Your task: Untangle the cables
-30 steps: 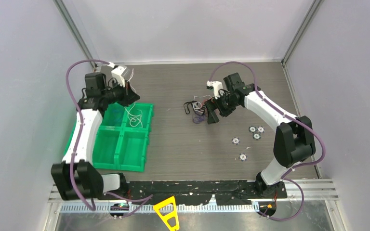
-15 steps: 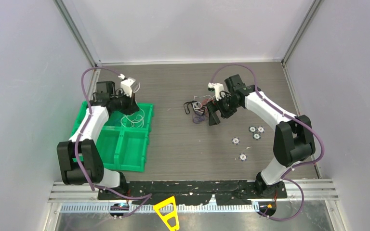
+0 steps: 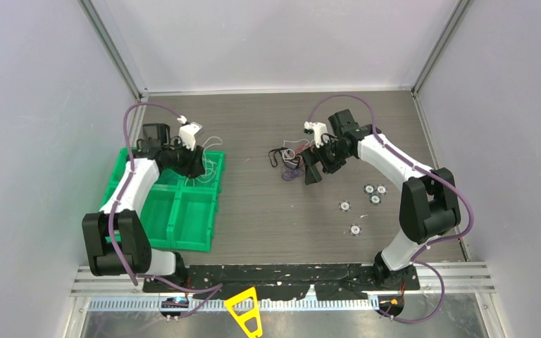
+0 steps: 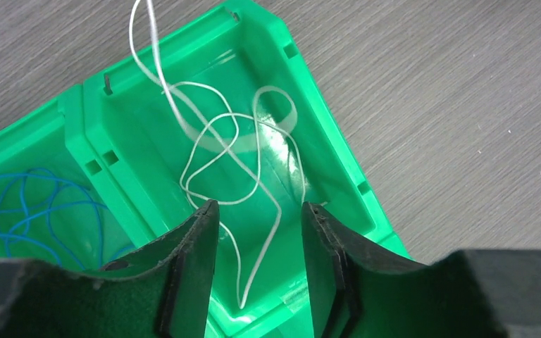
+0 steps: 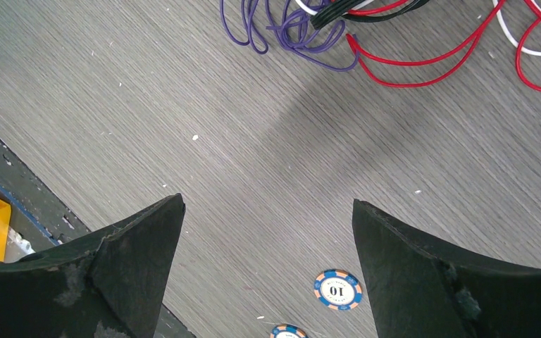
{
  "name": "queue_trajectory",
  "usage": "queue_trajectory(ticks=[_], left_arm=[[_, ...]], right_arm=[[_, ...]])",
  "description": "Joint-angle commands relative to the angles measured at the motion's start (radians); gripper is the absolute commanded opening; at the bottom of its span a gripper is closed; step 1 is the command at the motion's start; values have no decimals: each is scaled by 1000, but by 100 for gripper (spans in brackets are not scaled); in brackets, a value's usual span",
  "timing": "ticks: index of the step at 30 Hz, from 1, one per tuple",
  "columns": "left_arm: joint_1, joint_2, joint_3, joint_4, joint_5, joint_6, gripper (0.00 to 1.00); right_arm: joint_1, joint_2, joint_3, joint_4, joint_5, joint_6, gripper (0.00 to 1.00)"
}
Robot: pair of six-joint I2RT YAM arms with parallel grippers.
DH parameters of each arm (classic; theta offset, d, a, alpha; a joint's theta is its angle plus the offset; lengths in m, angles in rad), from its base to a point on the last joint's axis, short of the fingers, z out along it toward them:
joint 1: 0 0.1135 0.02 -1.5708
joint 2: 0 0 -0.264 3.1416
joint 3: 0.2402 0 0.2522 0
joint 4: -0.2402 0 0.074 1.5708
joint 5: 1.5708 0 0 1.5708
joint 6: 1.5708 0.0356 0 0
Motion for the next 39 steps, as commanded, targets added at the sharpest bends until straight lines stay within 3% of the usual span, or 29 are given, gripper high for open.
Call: queue_trajectory(ticks=[1,6,12,15,20,27,34,39], left_arm=[[-4,-52,47,-72,-19,45,49],[-4,-78,67,-162,-22,92,44],[-4,-88,182,-120,-29,80,61],[-4,12,301,-123,-52,23,67],[-6,193,446,-105,-121,-41,68],[-10,526,780,-331,-243,-132,67],[-18,653,842,-258,-206,-213,67],[-28,768,956,-323,-170,-216,62]], right_arm=[[-4,-10,9,8,-13,-3,95],[-3,-15,16,0,-13,-8,95],[-5,-14,12,-2,-16,-12,95],[-4,-9,17,-4,-16,-14,95],[-6,-6,20,-4,-17,-15,95],[-7,5,19,-5,-20,-17,95],[-8,36,22,-5,-29,-12,95],[-10,37,18,-5,-24,-11,95]])
